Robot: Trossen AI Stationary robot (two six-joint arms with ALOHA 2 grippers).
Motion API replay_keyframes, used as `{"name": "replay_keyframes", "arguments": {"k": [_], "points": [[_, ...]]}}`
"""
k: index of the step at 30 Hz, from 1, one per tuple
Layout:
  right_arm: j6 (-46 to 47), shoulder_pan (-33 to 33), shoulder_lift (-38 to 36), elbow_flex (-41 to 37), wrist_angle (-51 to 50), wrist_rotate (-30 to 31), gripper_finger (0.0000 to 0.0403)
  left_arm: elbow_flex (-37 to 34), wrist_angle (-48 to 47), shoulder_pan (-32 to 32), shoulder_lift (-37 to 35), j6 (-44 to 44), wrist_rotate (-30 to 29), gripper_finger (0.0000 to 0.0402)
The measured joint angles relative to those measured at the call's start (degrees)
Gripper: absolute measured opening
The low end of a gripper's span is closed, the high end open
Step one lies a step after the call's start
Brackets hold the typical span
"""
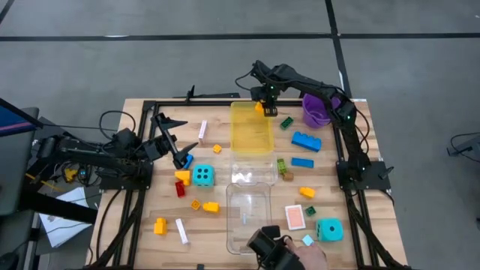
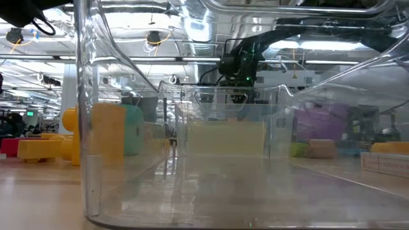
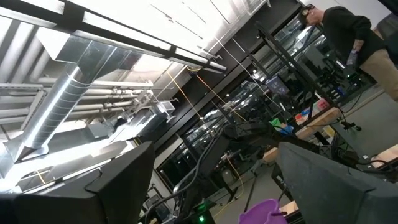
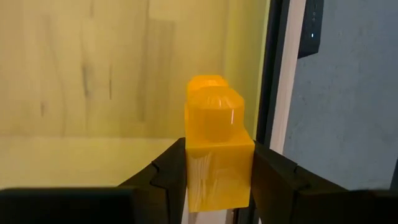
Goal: Pick & Place Toys
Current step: Put the yellow game piece into the yellow bin, then put the red deck of cards into the top transparent bin
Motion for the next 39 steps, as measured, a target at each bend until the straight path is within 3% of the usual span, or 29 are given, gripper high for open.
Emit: {"name": "replay_keyframes", "arguments": {"k": [9, 19, 25, 32, 35, 39], "points": [[-0.33, 0.02, 0.00, 0.00, 0.24, -0.17, 0.0136, 0.00, 0.00, 0.00, -0.01, 0.00, 0.00, 0.0337], [-0.32, 0.15, 0.00, 0.00, 0.61, -0.19, 0.0192, 0.00, -0.33, 0.00, 0.01, -0.02, 0.00, 0.0337], [0.03, 0.21, -0.02, 0.00, 0.39, 0.89, 0.0197, 0.00, -0.37, 0.00, -0.01, 0.00, 0.00, 0.0337], [4.31, 0.59, -0.75, 5.25, -7.77, 2.62, 0.0191, 0.00, -0.42, -0.01, 0.01, -0.02, 0.00, 0.0337], [8.64, 1.09, -1.06, 9.83, -14.37, 1.31, 0.0189, 0.00, -0.42, 0.00, 0.01, -0.02, 0.00, 0.0337], [13.59, 1.70, -3.44, 13.93, -21.15, -8.34, 0.0189, 0.00, -1.11, -0.01, -0.01, 0.00, 0.00, 0.0337]]}}
